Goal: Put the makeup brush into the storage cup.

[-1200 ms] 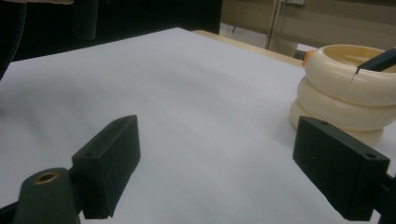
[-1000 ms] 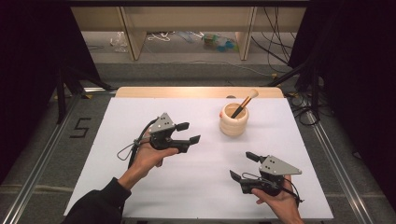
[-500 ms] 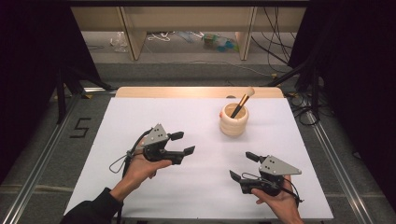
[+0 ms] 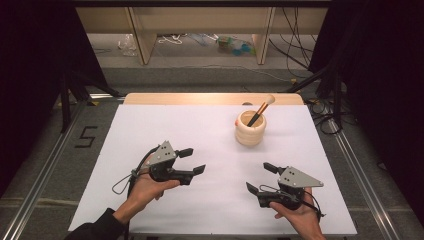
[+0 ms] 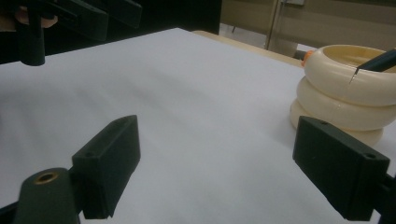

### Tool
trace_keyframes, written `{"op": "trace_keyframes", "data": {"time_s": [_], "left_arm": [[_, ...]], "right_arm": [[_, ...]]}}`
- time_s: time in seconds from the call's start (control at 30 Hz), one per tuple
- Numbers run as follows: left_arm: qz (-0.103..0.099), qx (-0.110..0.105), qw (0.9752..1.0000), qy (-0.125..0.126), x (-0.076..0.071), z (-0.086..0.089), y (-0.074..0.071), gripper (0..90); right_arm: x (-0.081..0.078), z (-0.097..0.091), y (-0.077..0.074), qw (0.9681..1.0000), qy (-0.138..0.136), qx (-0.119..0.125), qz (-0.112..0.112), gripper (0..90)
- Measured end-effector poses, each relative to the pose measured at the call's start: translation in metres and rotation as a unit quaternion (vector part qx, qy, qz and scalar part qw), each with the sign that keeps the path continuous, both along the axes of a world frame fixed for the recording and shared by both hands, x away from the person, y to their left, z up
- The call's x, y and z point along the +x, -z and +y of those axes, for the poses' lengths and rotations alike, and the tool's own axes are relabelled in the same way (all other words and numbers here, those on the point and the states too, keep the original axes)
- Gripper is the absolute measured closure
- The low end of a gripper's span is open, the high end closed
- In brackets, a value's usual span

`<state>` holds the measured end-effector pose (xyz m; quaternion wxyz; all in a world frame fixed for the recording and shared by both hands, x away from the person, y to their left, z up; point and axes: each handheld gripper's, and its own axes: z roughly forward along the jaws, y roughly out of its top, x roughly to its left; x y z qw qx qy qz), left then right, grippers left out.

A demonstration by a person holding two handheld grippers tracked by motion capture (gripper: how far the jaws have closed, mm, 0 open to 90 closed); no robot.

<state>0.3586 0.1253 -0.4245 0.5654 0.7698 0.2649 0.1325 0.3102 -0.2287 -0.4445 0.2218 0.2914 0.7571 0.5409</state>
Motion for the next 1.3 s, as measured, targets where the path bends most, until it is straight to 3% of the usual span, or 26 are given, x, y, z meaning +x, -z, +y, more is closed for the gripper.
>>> {"op": "trace_keyframes", "data": {"time_s": [0.13, 0.43, 0.7, 0.73, 0.8, 1.3], "left_arm": [[0.000, -0.001, 1.0000, 0.003, -0.004, 0.001, 0.003, 28.9], [0.001, -0.002, 1.0000, -0.002, -0.010, 0.005, 0.006, 28.6], [-0.010, -0.001, 0.9999, -0.002, -0.013, 0.009, 0.007, 28.2], [-0.011, 0.000, 0.9999, -0.002, -0.013, 0.010, 0.008, 28.2], [-0.006, -0.002, 0.9999, -0.008, -0.015, 0.011, 0.008, 28.2], [-0.008, -0.002, 0.9999, -0.012, -0.017, 0.014, 0.009, 28.2]], "right_arm": [[-0.001, 0.000, -0.001, 0.9999, 0.000, -0.012, 0.003, 15.8], [-0.001, 0.000, -0.001, 0.9999, 0.000, -0.012, 0.004, 15.8], [0.000, 0.002, -0.001, 0.9999, -0.004, -0.012, 0.005, 15.9], [-0.001, 0.003, -0.001, 0.9998, -0.003, -0.010, 0.014, 15.9], [0.000, 0.002, -0.001, 0.9999, -0.004, -0.011, 0.005, 15.8], [0.000, 0.003, -0.001, 0.9999, -0.003, -0.013, 0.005, 15.8]]}}
